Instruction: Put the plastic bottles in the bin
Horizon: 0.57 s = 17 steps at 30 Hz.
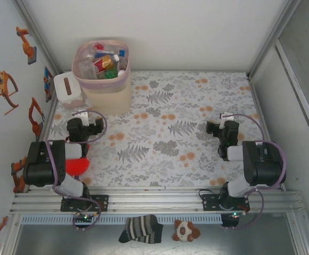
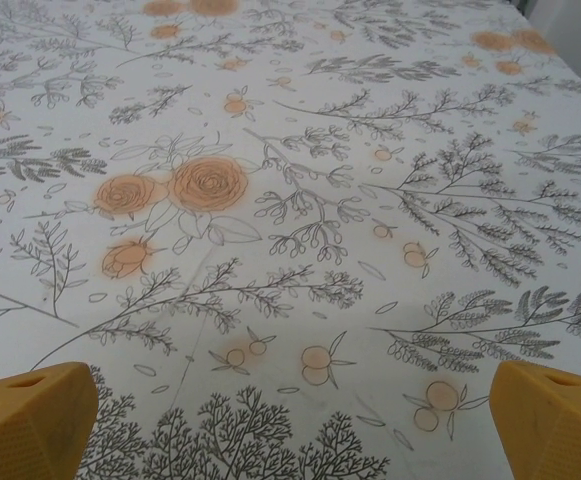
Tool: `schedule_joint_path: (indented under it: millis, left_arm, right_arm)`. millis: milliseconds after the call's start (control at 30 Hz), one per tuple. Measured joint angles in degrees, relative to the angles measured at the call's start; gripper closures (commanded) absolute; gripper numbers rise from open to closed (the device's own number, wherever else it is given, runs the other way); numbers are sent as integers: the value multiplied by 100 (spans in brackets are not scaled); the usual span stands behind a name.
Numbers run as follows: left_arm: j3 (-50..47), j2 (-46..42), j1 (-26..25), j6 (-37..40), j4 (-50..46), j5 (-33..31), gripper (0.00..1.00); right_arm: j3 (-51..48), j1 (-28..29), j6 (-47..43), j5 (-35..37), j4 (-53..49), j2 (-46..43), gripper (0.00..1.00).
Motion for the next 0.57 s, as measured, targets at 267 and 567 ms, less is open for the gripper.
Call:
schedule_joint_path:
  millis: [267,567]
  left_arm:
    - [0,0,0,0,0,0,4]
    - [0,0,0,-2,0,0,4]
  right_arm:
    - [68,-35,61,133,11,0,1]
    - [68,-35,61,131,13,0,1]
